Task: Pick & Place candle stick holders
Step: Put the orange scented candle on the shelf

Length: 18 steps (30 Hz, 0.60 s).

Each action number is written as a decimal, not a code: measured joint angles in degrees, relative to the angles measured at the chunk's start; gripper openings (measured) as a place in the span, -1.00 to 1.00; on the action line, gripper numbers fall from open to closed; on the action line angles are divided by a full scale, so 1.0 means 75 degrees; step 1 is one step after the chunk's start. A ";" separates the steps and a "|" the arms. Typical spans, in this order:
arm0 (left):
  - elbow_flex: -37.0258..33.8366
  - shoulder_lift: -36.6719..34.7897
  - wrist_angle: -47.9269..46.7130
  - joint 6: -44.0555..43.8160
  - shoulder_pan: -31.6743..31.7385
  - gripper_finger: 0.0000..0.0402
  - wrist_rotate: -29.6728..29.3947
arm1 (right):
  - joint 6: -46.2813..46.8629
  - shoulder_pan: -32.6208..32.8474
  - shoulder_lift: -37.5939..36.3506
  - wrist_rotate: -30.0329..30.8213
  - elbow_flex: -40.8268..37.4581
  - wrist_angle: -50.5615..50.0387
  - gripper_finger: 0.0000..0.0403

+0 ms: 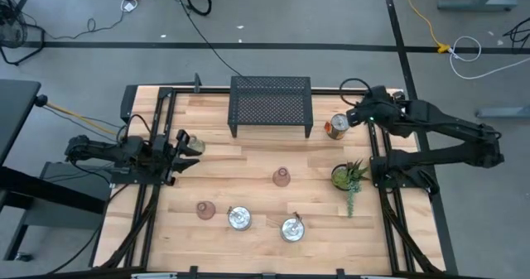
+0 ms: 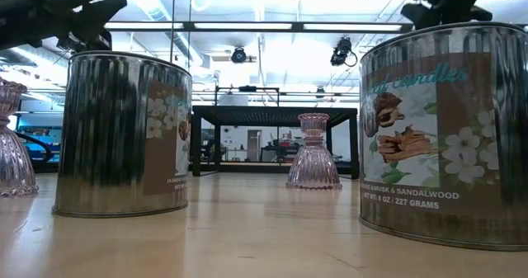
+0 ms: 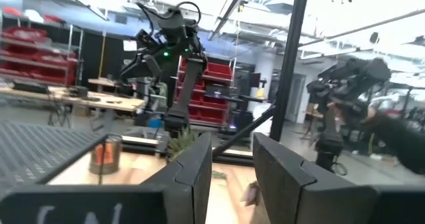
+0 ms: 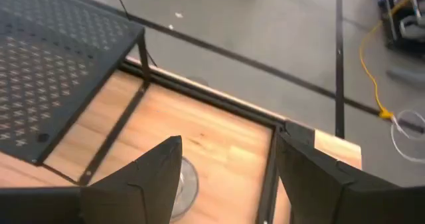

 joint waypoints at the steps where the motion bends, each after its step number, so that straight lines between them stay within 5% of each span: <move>1: 0.0000 0.0000 0.0002 -0.0100 0.0000 -0.43 0.0005 | 0.0000 -0.0049 0.0056 -0.0124 -0.0017 0.0018 0.20; 9: 0.0000 0.0000 0.0000 -0.0330 0.0000 -0.43 -0.0032 | -0.0020 -0.0646 0.0200 -0.1388 -0.1081 0.0692 0.19; 18: 0.0000 0.0000 0.0029 -0.0248 0.0000 -0.43 -0.0455 | -0.0724 -0.2201 0.0199 -0.2610 -0.2855 0.2946 0.19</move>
